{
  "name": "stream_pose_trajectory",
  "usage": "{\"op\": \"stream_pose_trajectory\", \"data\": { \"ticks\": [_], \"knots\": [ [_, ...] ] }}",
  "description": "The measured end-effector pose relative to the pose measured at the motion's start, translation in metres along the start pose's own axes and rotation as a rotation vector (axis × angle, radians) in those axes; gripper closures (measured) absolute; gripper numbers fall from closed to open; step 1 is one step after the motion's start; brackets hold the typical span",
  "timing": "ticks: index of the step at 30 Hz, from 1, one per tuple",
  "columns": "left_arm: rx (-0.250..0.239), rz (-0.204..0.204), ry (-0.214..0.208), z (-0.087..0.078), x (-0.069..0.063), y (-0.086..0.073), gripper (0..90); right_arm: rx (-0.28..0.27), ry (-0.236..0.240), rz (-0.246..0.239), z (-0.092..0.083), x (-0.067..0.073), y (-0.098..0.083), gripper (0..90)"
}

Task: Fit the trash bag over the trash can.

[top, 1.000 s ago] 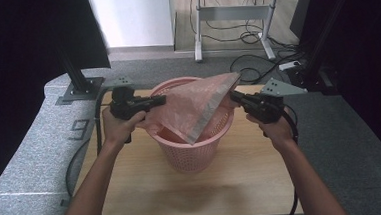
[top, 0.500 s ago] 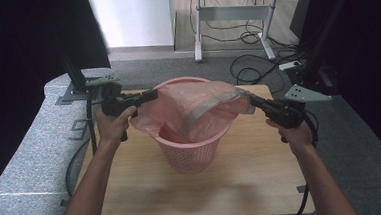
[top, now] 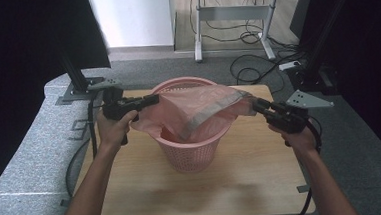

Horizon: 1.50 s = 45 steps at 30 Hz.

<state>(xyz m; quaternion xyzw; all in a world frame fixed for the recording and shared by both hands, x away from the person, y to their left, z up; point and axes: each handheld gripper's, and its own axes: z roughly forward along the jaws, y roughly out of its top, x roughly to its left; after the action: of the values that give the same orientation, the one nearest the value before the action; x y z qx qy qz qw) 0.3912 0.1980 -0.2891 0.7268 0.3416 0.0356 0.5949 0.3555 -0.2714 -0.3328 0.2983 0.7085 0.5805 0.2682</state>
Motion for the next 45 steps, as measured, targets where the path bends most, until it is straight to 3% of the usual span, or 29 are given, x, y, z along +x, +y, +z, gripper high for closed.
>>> {"op": "stream_pose_trajectory", "data": {
  "ticks": [4, 9, 11, 14, 17, 25, 38, 45],
  "knots": [
    [-0.003, 0.002, -0.005, 0.001, -0.002, 0.0, 89.8, -0.006, -0.001, -0.019, -0.008, 0.011, 0.0, 64.1],
    [-0.004, 0.007, -0.004, 0.002, -0.006, 0.0, 89.8, -0.027, 0.015, -0.005, -0.015, 0.022, 0.009, 60.7],
    [-0.003, 0.011, 0.001, 0.002, -0.008, -0.001, 89.8, -0.027, -0.011, -0.015, -0.016, 0.026, 0.015, 57.3],
    [0.003, 0.015, -0.004, 0.003, -0.009, -0.001, 89.8, -0.041, -0.031, -0.02, -0.018, 0.025, 0.022, 57.1],
    [0.006, 0.02, -0.007, 0.004, -0.01, -0.001, 89.8, -0.048, -0.023, -0.018, -0.019, 0.024, 0.026, 57.0],
    [0.012, 0.024, -0.008, 0.008, -0.012, -0.003, 89.8, -0.049, 0.027, 0.001, -0.004, 0.033, 0.035, 57.1],
    [0.013, 0.029, -0.023, 0.008, -0.014, -0.004, 89.8, -0.07, -0.011, 0.079, 0.017, 0.027, 0.051, 56.6],
    [0.013, 0.028, -0.022, 0.008, -0.013, -0.005, 89.8, -0.087, -0.025, 0.098, 0.016, 0.025, 0.054, 55.4]
  ]
}}
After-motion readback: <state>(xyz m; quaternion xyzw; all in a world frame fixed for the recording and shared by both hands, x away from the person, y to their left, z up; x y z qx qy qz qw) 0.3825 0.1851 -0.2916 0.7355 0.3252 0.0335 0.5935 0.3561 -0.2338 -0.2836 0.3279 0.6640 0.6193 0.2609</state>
